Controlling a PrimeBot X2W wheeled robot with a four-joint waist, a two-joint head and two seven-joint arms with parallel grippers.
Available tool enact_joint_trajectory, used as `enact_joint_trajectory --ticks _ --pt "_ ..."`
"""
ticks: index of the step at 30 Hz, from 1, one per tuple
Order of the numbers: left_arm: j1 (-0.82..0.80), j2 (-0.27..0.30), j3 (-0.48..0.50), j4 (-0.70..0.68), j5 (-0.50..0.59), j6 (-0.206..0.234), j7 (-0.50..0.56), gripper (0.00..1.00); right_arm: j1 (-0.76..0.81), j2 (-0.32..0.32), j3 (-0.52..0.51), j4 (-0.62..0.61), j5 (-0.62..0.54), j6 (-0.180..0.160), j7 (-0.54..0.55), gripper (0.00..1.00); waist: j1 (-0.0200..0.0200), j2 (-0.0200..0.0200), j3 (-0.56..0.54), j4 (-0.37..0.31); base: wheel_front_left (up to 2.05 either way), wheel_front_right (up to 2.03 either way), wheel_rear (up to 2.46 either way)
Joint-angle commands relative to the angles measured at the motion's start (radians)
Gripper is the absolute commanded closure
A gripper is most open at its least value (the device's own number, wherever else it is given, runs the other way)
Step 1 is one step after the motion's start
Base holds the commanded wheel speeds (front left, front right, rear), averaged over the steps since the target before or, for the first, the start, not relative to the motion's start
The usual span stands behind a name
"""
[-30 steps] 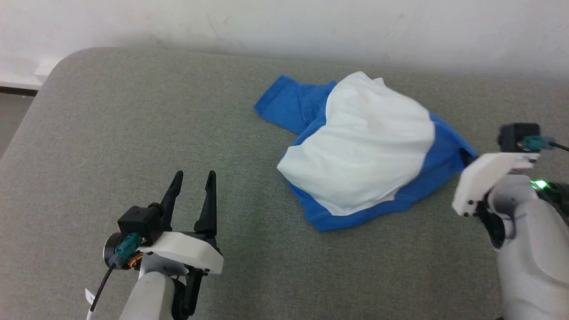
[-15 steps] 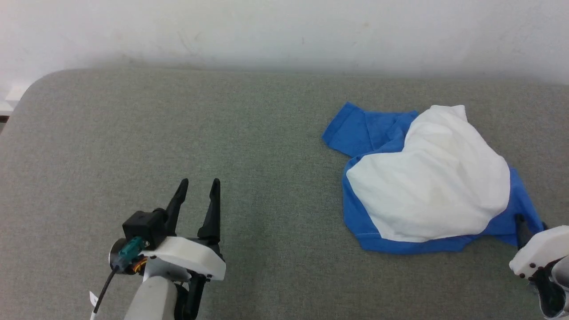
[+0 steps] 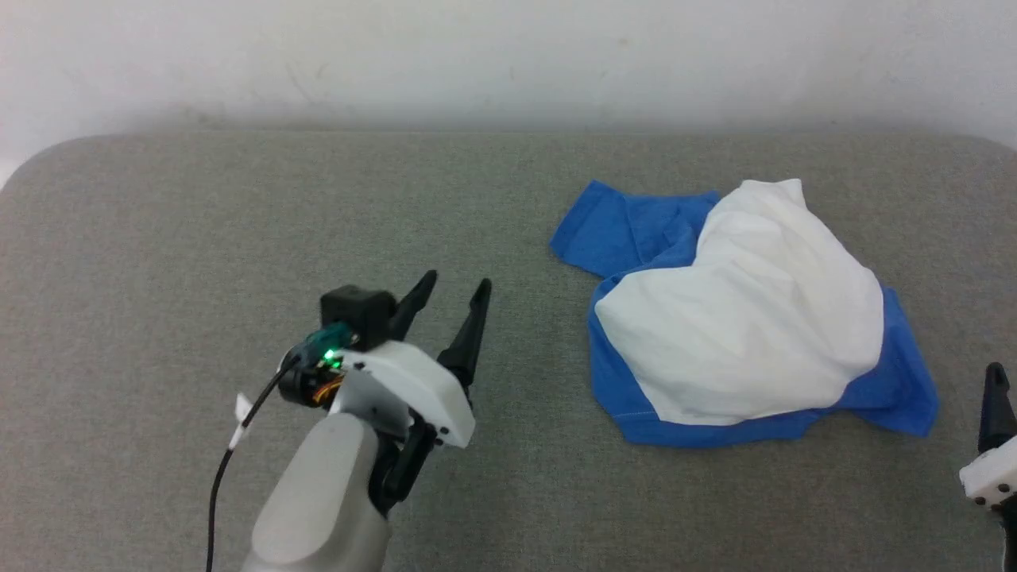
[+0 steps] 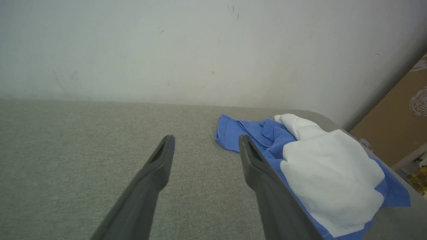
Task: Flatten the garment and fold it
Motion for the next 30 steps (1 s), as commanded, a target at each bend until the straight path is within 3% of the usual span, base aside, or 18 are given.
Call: enact_joint_trajectory --ticks 1,9,19,20,21,22,26,30 --pt "-0.046 -0.007 -0.031 0.021 -0.01 -0.008 0.054 0.0 0.002 0.002 0.01 -0.005 0.006 -0.002 -0.006 0.0 0.0 0.0 0.023 -0.039 0.0 0.0 0.0" --pt "-0.204 -0.008 -0.246 0.158 -0.069 -0.006 0.454 0.0 -0.016 0.002 0.051 0.0 0.032 -0.002 -0.013 0.0 0.0 0.0 0.079 -0.131 0.0 0.0 0.0" --pt "-0.25 -0.008 -0.353 0.265 -0.094 0.032 0.547 0.0 -0.025 0.002 0.066 0.01 0.046 -0.002 -0.032 0.0 0.0 0.0 0.12 -0.17 0.0 0.0 0.0" --pt "-0.25 -0.008 -0.358 0.27 -0.101 0.032 0.543 0.23 -0.026 0.002 0.067 0.012 0.048 -0.002 -0.033 0.0 0.0 0.0 0.121 -0.168 0.0 0.0 0.0" --pt "-0.249 -0.008 -0.359 0.271 -0.116 0.032 0.534 0.89 -0.026 0.002 0.069 0.013 0.049 -0.002 -0.035 0.0 0.0 0.0 0.121 -0.164 0.0 0.0 0.0" --pt "-0.249 -0.008 -0.364 0.271 -0.125 0.033 0.526 1.0 -0.027 0.002 0.071 0.014 0.048 -0.002 -0.037 0.0 0.0 0.0 0.12 -0.158 0.0 0.0 0.0" --pt "-0.254 -0.008 -0.352 0.249 -0.189 0.038 0.462 1.0 -0.029 0.002 0.081 0.02 0.046 -0.002 -0.042 0.0 0.0 0.0 0.109 -0.128 0.0 0.0 0.0" --pt "-0.269 -0.008 -0.274 0.206 -0.265 0.059 0.365 1.0 -0.03 0.002 0.096 0.027 0.039 -0.002 -0.044 0.0 0.0 0.0 0.085 -0.086 0.0 0.0 0.0"
